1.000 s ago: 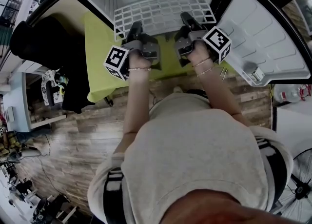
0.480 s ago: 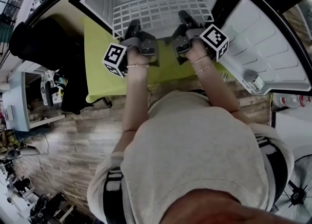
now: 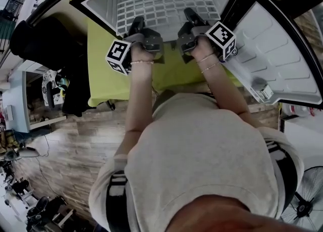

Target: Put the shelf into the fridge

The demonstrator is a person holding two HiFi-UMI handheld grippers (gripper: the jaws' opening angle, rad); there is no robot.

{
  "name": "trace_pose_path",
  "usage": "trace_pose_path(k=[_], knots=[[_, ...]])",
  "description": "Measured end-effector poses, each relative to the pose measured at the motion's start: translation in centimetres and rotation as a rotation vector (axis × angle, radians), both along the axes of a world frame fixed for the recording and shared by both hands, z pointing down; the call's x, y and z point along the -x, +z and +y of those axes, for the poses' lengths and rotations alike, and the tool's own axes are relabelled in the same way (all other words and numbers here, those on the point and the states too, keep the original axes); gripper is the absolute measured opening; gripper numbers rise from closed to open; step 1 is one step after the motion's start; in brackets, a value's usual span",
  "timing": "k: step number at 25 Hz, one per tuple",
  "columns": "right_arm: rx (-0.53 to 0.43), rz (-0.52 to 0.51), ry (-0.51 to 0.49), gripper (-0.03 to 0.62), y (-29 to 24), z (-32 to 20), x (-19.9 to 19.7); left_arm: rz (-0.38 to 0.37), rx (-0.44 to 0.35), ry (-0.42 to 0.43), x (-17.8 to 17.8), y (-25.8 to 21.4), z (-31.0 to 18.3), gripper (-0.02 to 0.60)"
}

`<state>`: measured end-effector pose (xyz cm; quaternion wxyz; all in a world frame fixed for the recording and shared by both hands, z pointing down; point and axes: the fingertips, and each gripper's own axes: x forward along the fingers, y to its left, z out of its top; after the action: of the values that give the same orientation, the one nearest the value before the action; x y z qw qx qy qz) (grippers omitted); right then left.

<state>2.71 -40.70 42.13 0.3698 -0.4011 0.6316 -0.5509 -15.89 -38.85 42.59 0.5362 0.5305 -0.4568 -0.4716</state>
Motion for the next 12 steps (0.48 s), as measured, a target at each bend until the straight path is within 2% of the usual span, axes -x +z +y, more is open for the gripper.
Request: trace_pose_path(k=[6,12], knots=[[-0.004,0.021,-0.002,0.032,-0.9,-2.1,0.1,-0.01,-0.008,0.001,0.1,-0.7,-2.0,0.029],[-0.036,0.048,-0.011,0.038,-1.1,-2.2,0.0,-0.025,-0.068,0.031,-0.1,-1.1,-2.1,0.034]])
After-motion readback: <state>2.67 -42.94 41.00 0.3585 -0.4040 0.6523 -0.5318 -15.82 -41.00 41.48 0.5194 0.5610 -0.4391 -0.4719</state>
